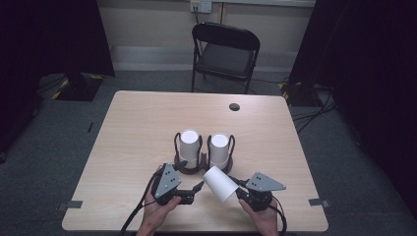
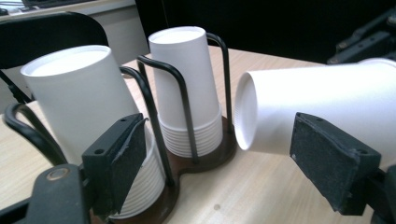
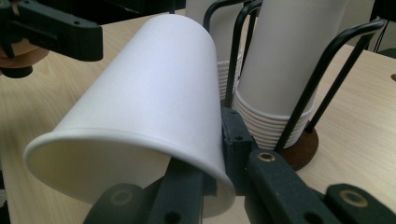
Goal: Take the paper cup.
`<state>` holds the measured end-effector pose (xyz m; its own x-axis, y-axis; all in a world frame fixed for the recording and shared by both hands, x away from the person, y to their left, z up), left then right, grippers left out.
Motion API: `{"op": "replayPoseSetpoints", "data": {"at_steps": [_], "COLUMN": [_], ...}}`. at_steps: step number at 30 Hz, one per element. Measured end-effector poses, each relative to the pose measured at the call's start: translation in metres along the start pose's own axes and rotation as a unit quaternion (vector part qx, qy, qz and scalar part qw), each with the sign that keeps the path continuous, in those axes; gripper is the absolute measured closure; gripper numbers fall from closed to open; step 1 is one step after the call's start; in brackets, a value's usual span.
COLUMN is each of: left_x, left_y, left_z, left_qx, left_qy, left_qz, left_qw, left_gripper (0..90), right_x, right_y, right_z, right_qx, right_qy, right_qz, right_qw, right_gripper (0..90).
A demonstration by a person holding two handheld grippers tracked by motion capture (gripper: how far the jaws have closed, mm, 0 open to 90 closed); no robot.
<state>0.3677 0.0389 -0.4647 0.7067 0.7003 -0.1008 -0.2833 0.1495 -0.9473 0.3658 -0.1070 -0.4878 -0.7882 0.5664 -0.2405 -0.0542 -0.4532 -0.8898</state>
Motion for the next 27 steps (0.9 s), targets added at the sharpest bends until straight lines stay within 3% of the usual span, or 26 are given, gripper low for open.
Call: {"op": "replayPoseSetpoints", "data": {"at_steps": [8, 15, 17, 23, 24, 27], "left_x": [-0.011, -0.02, -0.023, -0.026, -0.027, -0.027], "left_y": [0.011, 0.021, 0.022, 0.026, 0.027, 0.027], "left_z": [-0.007, -0.011, -0.012, -0.014, -0.014, -0.015], "left_qx": [0.027, 0.039, 0.04, 0.047, 0.049, 0.047], "left_qy": [0.016, 0.032, 0.042, 0.045, 0.053, 0.047], "left_qz": [-0.027, -0.065, -0.067, -0.086, -0.082, -0.08], "left_qw": [0.9992, 0.9966, 0.9961, 0.9941, 0.994, 0.9946], "left_gripper": [18.6, 19.1, 19.0, 17.8, 18.0, 19.9], "right_x": [-0.007, -0.007, -0.006, -0.005, -0.005, -0.004], "right_y": [0.0, 0.003, 0.003, 0.004, 0.005, 0.005], "right_z": [0.007, 0.007, 0.006, 0.003, 0.003, 0.003], "right_qx": [0.02, 0.053, 0.061, 0.08, 0.085, 0.09], "right_qy": [-0.009, -0.035, -0.041, -0.058, -0.061, -0.068], "right_qz": [-0.006, -0.004, -0.003, -0.002, -0.002, -0.002], "right_qw": [0.9997, 0.998, 0.9973, 0.9951, 0.9945, 0.9936], "right_gripper": [86.6, 86.7, 86.7, 86.7, 86.7, 86.6]}}
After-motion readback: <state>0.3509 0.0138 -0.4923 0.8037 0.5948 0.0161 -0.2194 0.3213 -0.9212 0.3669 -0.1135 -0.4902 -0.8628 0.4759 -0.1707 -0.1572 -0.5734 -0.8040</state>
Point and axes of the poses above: each handheld gripper's, and its own axes: z roughly backward along the jaws, y roughly out of its underside, x roughly to its left, the point moved 10 cm from there along -z, roughly forward along the jaws, and after that the axes turned 13 degrees about z, right-handed, at the moved point
